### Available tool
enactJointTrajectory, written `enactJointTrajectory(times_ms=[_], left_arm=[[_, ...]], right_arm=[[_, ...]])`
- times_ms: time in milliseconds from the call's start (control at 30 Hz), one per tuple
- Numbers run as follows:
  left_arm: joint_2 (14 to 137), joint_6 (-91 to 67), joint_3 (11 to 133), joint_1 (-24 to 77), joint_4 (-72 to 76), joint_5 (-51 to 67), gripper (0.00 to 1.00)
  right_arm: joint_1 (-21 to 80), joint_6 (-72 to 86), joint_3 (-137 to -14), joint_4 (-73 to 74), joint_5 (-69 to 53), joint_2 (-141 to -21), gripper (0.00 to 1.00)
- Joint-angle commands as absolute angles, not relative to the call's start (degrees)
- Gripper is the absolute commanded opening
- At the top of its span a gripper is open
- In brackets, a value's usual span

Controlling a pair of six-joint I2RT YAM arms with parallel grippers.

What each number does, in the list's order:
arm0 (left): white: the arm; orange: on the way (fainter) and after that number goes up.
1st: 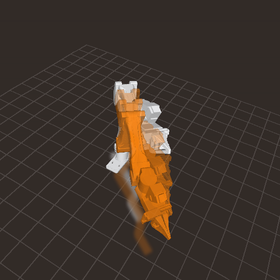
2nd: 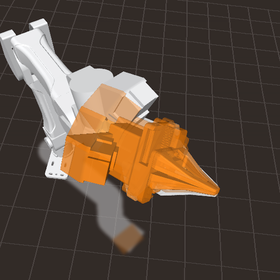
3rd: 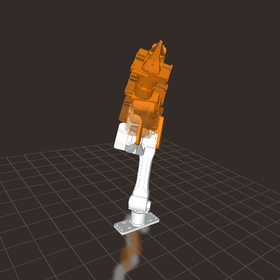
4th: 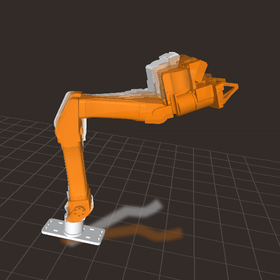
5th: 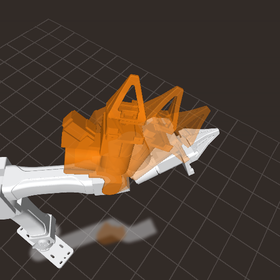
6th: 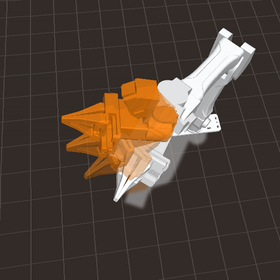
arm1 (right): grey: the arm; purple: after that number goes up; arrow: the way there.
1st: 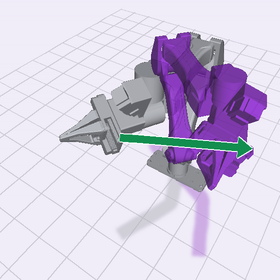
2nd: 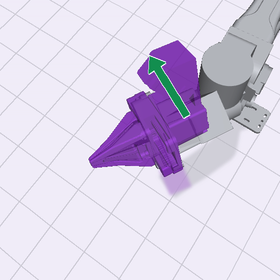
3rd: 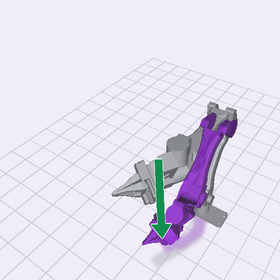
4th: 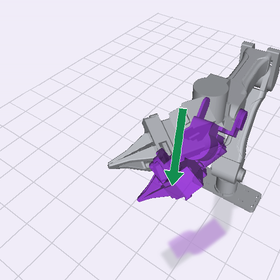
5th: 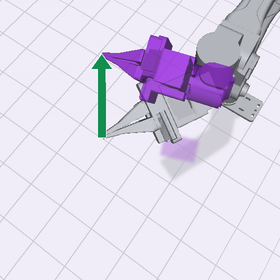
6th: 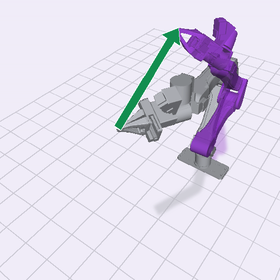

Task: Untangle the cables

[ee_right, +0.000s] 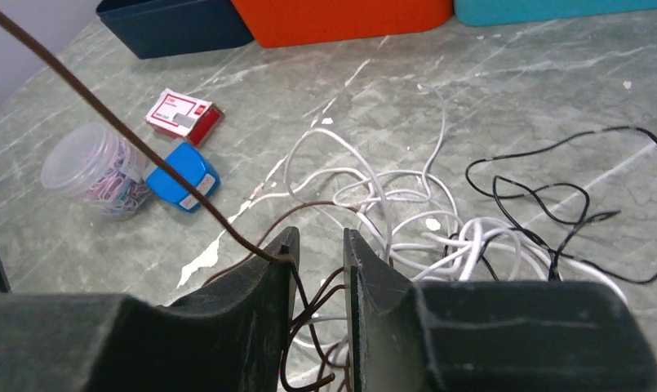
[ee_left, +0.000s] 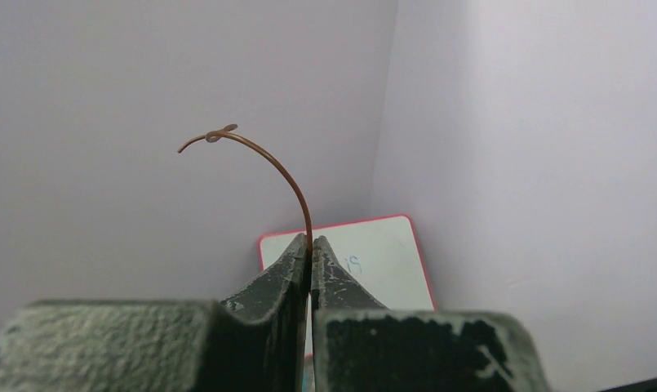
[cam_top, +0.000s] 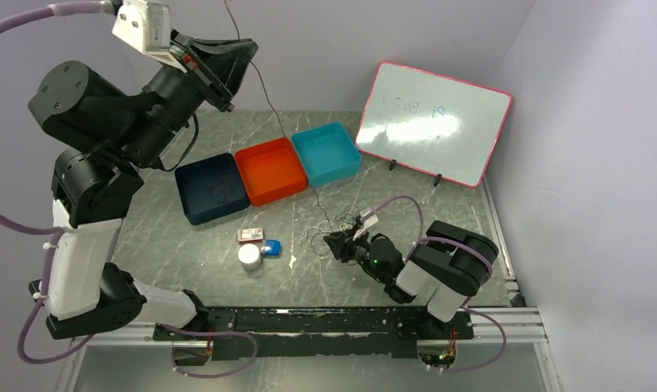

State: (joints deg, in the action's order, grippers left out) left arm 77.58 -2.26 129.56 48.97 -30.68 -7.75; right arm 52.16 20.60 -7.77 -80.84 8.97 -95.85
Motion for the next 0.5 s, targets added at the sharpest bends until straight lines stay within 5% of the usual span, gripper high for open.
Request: enactJointTrajectory(times_ms=[0, 467], left_arm=[[76.7, 0.3, 131.7, 49.2, -26.6, -11.6, 0.07], [71.4, 4.5, 128.8, 49.2, -20.0, -19.2, 0.07]], right_arm=[[52.6, 21.4, -6.1, -83.0, 11.2, -97.8, 0.3], [52.7, 22.0, -5.5, -82.9, 12.6, -99.0, 0.31]])
